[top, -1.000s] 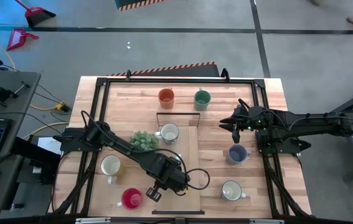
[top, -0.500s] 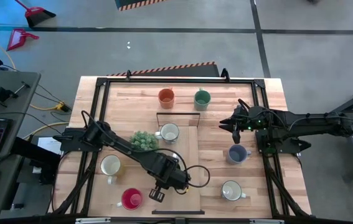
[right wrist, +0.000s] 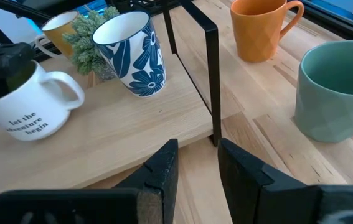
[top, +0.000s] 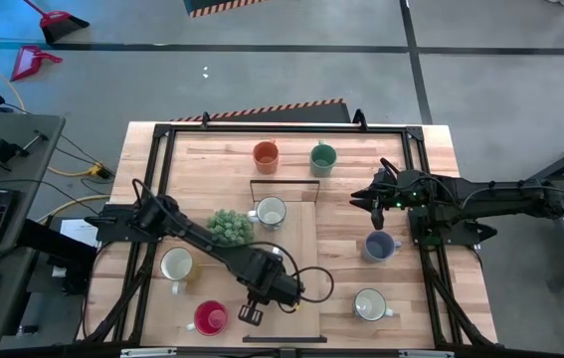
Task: Place coffee mugs
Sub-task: Put the dark green mug on the shelf
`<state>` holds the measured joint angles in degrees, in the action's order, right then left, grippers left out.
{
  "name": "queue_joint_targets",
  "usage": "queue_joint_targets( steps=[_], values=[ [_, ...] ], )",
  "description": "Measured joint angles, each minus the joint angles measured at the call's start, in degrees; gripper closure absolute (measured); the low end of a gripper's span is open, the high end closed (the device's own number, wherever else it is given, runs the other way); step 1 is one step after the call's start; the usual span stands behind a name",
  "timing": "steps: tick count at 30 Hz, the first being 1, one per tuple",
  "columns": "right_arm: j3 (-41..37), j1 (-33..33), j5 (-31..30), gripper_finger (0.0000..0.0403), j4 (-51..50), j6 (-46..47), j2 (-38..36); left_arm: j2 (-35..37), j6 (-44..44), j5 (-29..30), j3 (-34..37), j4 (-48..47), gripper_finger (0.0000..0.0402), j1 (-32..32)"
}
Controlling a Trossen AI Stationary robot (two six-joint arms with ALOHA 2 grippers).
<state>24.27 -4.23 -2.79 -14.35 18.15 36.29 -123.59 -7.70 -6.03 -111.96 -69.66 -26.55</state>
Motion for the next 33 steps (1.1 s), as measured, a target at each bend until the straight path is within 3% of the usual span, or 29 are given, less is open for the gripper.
queue_joint_targets(
  steps=[5, 19, 33],
  values=[
    [0.00, 0.00, 0.03, 0.0308, 0.00, 0.61, 0.00, 0.04, -0.18, -2.18, 0.00, 0.08, 0.0383, -0.04],
    [0.00, 0.00, 0.06, 0.0308, 0.00, 1.31, 0.00, 0.11, -0.60, -1.08, 0.00, 0.10, 0.0359, -0.03],
    [0.00, 0.00, 0.04, 0.0308, -0.02, 1.08, 0.00, 1.15, -4.27, -0.87, -0.47, -0.23, 0.0255, 0.44]
  ],
)
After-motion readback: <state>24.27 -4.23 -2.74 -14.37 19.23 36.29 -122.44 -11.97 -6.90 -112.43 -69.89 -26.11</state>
